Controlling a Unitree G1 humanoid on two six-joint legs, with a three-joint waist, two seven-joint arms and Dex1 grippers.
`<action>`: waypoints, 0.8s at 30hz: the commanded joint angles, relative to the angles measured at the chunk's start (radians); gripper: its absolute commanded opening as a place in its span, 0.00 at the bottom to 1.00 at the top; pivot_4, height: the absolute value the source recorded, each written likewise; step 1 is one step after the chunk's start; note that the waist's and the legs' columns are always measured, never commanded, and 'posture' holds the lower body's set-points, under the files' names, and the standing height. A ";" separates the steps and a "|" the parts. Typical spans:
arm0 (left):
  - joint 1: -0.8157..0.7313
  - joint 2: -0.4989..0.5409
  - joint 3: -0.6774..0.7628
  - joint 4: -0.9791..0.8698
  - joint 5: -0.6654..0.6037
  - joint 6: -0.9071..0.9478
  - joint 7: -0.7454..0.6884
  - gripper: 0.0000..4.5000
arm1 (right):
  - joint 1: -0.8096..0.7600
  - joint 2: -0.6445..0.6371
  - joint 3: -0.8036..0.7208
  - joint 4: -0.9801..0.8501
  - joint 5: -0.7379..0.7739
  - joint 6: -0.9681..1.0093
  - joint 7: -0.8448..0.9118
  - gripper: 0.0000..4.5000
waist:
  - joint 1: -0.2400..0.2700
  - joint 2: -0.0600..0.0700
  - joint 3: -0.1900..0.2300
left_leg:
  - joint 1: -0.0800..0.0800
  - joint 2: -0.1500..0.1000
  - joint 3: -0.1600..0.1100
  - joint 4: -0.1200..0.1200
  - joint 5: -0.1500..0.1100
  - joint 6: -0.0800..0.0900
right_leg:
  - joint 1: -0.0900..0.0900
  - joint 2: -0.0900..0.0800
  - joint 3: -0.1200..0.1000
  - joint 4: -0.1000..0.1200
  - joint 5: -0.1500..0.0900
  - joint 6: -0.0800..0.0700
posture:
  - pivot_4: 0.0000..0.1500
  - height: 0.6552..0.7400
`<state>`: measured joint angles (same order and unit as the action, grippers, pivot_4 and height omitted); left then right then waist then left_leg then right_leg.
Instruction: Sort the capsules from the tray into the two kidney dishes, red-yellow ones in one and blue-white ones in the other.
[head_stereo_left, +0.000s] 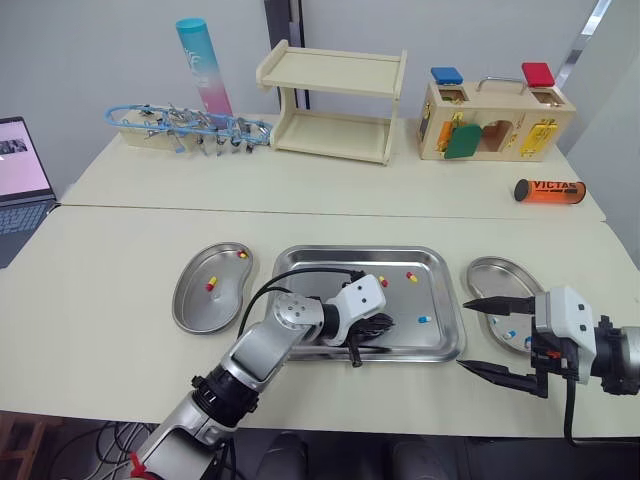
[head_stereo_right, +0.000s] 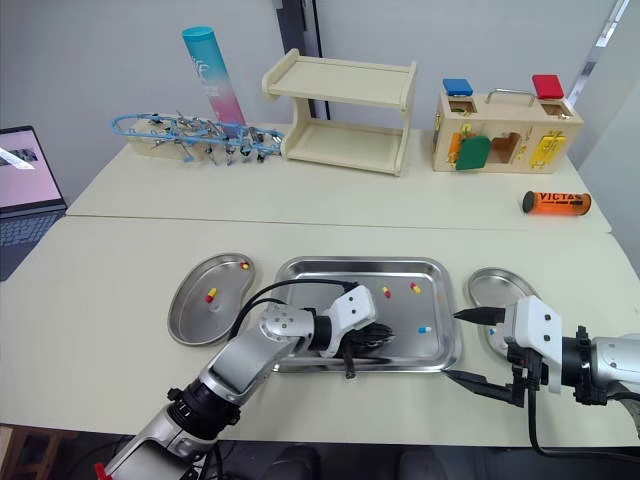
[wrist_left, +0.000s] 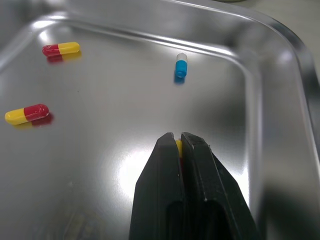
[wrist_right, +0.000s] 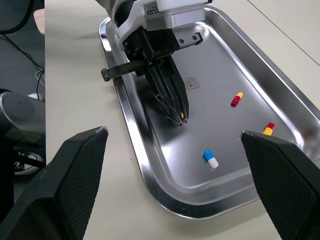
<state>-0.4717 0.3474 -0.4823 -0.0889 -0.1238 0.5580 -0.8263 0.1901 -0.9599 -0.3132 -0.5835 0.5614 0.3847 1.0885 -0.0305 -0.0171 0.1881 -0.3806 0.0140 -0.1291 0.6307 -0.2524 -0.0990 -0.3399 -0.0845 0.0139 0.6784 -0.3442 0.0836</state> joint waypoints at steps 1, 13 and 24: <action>-0.015 -0.004 0.138 -0.089 -0.084 -0.013 0.003 0.00 | -0.024 -0.001 0.003 -0.022 0.018 0.003 0.002 1.00 | 0.001 0.000 0.000 | 0.000 0.000 0.000 0.000 0.000 0.000 | 0.000 0.000 0.000 0.000 0.000 0.000 | 1.00 1.00; 0.025 0.272 0.607 -0.152 -0.244 0.123 0.044 0.00 | -0.245 0.052 0.144 -0.051 0.108 0.079 -0.049 1.00 | -0.006 0.000 0.000 | 0.000 0.000 -0.001 -0.001 0.000 0.000 | -0.001 0.000 -0.001 0.000 0.000 0.000 | 1.00 1.00; 0.247 0.369 0.803 -0.094 -0.221 0.108 0.155 0.00 | -0.419 0.140 0.240 -0.003 0.143 0.149 -0.090 1.00 | 0.008 -0.001 0.000 | -0.002 0.000 -0.003 -0.001 0.000 0.000 | -0.003 0.000 -0.002 0.000 0.000 0.000 | 1.00 1.00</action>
<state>-0.2164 0.7181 0.2906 -0.1622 -0.3390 0.6865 -0.6900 -0.2141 -0.8216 -0.0580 -0.5802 0.6801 0.5244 1.0075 -0.0226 -0.0181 0.1884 -0.3829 0.0141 -0.1318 0.6301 -0.2527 -0.0987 -0.3424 -0.0847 0.0118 0.6787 -0.3442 0.0835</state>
